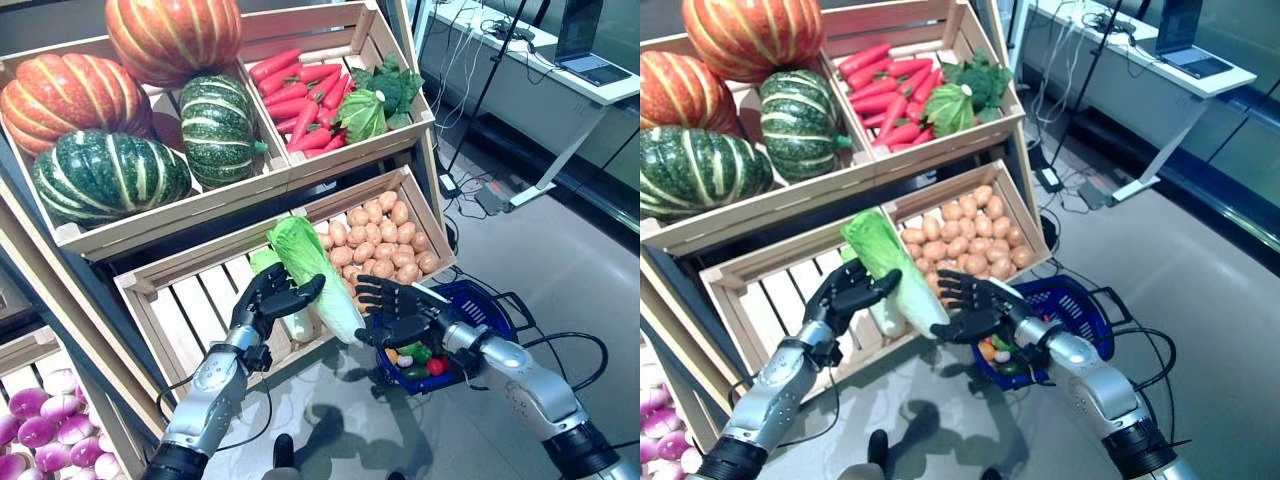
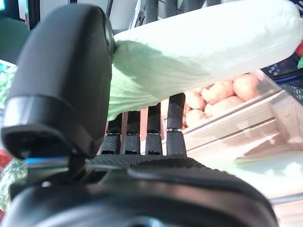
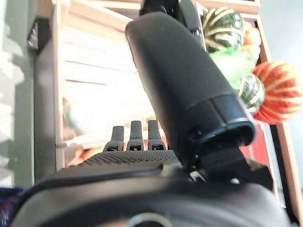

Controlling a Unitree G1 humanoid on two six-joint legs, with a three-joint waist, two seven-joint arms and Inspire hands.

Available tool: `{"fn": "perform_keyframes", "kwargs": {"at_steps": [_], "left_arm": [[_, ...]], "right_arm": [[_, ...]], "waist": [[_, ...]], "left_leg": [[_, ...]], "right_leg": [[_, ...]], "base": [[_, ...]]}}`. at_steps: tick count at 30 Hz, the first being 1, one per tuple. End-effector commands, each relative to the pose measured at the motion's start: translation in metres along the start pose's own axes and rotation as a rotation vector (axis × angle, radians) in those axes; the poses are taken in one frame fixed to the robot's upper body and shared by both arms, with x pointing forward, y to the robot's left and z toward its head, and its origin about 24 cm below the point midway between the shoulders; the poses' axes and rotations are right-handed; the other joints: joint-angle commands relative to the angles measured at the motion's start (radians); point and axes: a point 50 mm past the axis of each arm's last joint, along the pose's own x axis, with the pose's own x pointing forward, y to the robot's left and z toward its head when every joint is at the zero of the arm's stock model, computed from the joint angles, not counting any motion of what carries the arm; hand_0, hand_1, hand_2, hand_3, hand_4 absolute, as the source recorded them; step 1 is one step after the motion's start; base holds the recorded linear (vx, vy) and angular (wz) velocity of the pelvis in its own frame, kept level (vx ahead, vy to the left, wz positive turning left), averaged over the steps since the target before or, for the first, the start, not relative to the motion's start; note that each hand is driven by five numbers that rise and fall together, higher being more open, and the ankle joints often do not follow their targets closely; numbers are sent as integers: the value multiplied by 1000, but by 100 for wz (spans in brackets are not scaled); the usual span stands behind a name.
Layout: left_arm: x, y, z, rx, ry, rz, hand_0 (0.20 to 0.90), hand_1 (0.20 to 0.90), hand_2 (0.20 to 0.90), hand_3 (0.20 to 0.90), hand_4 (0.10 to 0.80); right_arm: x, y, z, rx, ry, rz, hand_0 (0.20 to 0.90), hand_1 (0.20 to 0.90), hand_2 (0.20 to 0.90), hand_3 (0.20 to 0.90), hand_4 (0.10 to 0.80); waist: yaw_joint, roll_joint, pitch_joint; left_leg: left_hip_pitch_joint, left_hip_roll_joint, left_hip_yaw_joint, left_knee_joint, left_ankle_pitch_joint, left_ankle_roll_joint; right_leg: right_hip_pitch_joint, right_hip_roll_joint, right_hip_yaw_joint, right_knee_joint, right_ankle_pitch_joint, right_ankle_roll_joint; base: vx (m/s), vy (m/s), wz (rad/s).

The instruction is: Put vegetables into the basket

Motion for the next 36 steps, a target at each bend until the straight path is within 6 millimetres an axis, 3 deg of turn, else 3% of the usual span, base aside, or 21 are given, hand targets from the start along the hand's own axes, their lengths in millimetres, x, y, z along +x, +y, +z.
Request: {"fn": "perform_keyframes", "kwargs": {"at_steps": [1, 8, 15, 19, 25, 36], "left_arm": [[24, -16, 58, 61, -252, -122, 300, 300, 300, 300, 400], [23, -20, 57, 98, -249, -165, 300, 300, 300, 300, 400], [22, -22, 55, 108, -241, -198, 300, 300, 300, 300, 400], [22, -24, 54, 127, -238, -194, 300, 300, 300, 300, 400], [21, -21, 50, 148, -231, -147, 300, 300, 300, 300, 400], [24, -26, 56, 157, -238, -116, 300, 300, 300, 300, 400]], "right_arm": [[11, 30, 38, 33, -145, 250, 900, 900, 900, 900, 800], [16, 54, 17, 182, -2, 461, 900, 900, 900, 900, 800], [18, 56, 8, 206, 67, 502, 900, 900, 900, 900, 800], [21, 50, 8, 193, 40, 414, 900, 900, 900, 900, 800], [23, 25, 14, 128, -61, 72, 900, 900, 900, 900, 800], [27, 24, 11, 107, -71, -116, 900, 900, 900, 900, 800]], "waist": [[16, -18, -88], [29, -19, -98], [35, -20, -108], [31, -18, -110], [19, -10, -111], [7, 2, -101]], "left_leg": [[48, 13, -14, 1, -82, -19], [45, 17, -19, 1, -77, -27], [43, 18, -28, 1, -75, -31], [44, 19, -27, 1, -73, -34], [45, 17, -25, 1, -74, -32], [48, 13, -22, 1, -78, -22]], "right_leg": [[-51, -48, 7, -3, 95, -14], [-48, -53, -5, -3, 98, -12], [-50, -55, -10, -3, 101, -10], [-52, -56, -7, -3, 105, -7], [-59, -60, 2, -3, 110, -1], [-64, -65, 15, -3, 113, -1]], "base": [[0, 0, 0], [0, 0, 0], [0, 0, 0], [0, 0, 0], [0, 0, 0], [-3, 2, 0]]}}
